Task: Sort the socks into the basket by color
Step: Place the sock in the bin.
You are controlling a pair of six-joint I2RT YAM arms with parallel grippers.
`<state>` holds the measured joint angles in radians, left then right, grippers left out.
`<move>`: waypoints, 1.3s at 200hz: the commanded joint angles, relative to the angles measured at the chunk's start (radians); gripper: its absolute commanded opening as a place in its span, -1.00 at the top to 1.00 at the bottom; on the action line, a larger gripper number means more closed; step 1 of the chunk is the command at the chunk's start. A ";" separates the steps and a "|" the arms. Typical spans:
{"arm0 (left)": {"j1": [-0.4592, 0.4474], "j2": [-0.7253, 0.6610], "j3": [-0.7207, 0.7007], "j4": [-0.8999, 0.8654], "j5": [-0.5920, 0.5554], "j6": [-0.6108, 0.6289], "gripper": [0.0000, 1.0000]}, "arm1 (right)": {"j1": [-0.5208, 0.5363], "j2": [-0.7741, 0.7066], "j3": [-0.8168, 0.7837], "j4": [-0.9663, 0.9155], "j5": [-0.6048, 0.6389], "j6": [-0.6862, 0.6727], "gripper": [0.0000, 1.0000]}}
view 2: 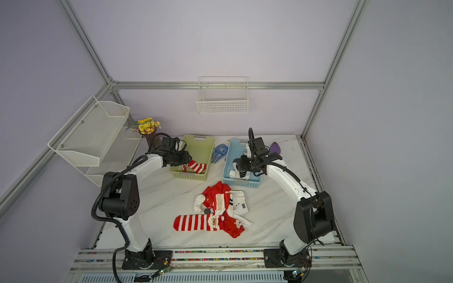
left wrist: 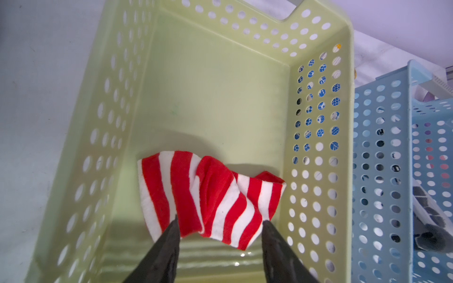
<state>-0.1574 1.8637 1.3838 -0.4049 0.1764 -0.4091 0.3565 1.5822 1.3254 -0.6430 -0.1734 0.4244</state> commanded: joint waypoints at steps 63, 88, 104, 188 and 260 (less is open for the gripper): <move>-0.031 -0.226 -0.092 -0.039 0.013 -0.016 -0.43 | 0.007 -0.021 -0.034 0.039 0.003 0.006 0.09; -0.070 -0.285 -0.113 -0.084 -0.015 -0.016 -0.48 | 0.009 -0.023 -0.043 0.049 0.003 0.011 0.09; -0.109 -0.324 -0.125 -0.119 -0.042 -0.020 -0.51 | 0.010 -0.022 -0.043 0.051 0.003 0.008 0.09; -0.305 -0.532 -0.265 -0.233 -0.091 -0.110 -0.61 | 0.009 -0.030 -0.061 0.062 0.005 0.005 0.09; -0.504 -0.603 -0.373 -0.257 -0.160 -0.233 -0.60 | 0.009 -0.037 -0.075 0.077 0.022 0.013 0.09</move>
<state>-0.6025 1.2770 1.0454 -0.6567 0.0624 -0.5686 0.3611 1.5761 1.2621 -0.5934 -0.1684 0.4294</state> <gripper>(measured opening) 0.804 0.457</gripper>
